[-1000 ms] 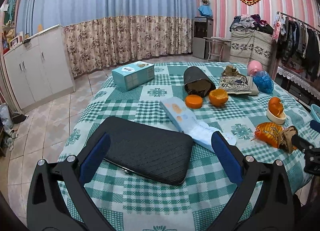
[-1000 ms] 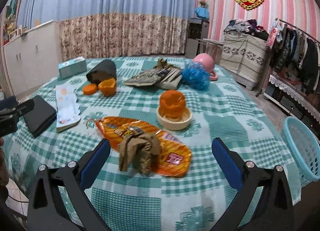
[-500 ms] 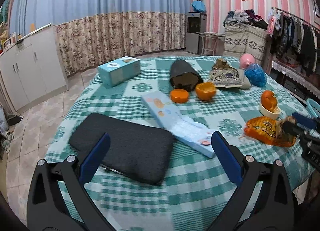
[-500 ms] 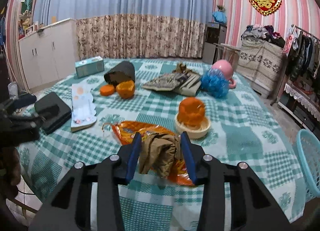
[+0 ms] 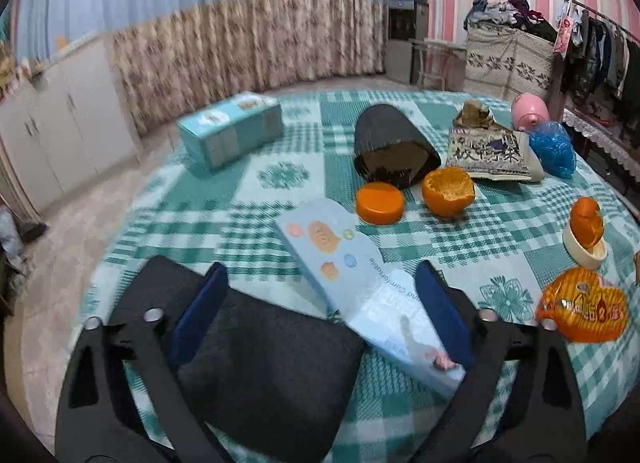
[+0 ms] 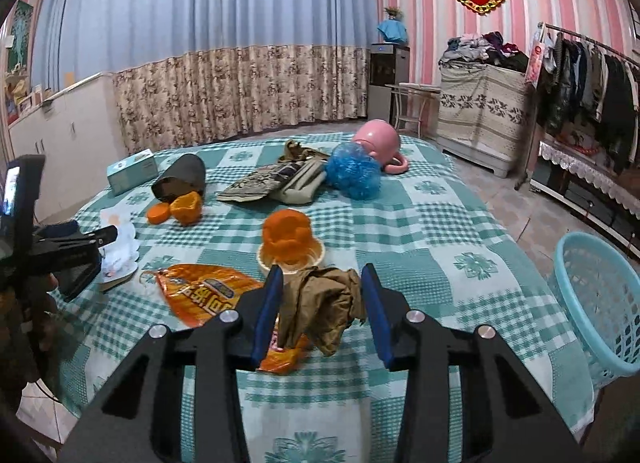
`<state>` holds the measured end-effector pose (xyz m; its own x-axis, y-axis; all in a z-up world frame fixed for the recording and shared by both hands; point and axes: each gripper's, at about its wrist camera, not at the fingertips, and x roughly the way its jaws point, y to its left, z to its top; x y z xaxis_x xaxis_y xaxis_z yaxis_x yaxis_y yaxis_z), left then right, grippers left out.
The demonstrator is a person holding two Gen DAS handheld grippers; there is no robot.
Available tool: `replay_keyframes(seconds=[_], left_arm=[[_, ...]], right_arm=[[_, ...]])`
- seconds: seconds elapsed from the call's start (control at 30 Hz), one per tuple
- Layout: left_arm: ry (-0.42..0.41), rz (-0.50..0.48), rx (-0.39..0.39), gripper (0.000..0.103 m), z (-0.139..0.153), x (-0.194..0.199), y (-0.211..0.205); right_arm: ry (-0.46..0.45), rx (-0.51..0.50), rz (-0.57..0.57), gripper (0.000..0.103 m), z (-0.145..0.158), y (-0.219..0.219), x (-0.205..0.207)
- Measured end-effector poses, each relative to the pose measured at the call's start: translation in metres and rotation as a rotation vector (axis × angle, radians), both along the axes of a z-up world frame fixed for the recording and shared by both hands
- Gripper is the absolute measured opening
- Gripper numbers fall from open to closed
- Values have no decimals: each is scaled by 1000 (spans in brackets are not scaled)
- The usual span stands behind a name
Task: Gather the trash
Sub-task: 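Close the right tool on the brown cloth while the left tool grasps the booklet, then carry both items to the blue basket and open the left tool to drop the booklet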
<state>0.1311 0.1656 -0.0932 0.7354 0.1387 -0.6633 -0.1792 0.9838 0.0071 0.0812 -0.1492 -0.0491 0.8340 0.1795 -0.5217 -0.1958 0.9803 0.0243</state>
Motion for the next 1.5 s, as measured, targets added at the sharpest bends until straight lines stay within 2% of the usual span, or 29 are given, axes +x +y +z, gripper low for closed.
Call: replay_keyframes(seconds=[0.17,0.27,0.33,0.37,0.57,0.63,0.73,0.83,1.2,1.4,1.5], left_arm=[[66,-11,-49,76,-9,23,4],[92,-11,-56,65,-15,27,5],[98,-38,-65,48,-16,28,2],[103,-43,-60,48,-17,29,0],[70,-67,-52,29,-10,26,-5],[48,-79,-55,18,-5,24,-7],[29,-88,-53,12,4,21,-13],[2,-97,-41,7,13,17,-23],[-187,-169,69,6,70,-15,-78],[-286,-236,71,6,116,-26,-114],[-336,-298,91,6,144,-29,-150]], right_arm=[[2,-9,-11,41,-2,-5,2],[0,-6,-23,41,-1,-10,0],[1,5,-33,41,0,-14,0],[2,8,-36,41,1,-15,-1],[-18,3,-62,41,9,-27,-7],[-23,7,-80,41,12,-35,-11],[-33,26,-113,41,16,-50,-16],[-39,41,-137,41,18,-61,-19],[-64,67,-180,41,24,-84,-30],[-121,84,-232,41,50,-106,-40],[-150,115,-281,41,66,-130,-46]])
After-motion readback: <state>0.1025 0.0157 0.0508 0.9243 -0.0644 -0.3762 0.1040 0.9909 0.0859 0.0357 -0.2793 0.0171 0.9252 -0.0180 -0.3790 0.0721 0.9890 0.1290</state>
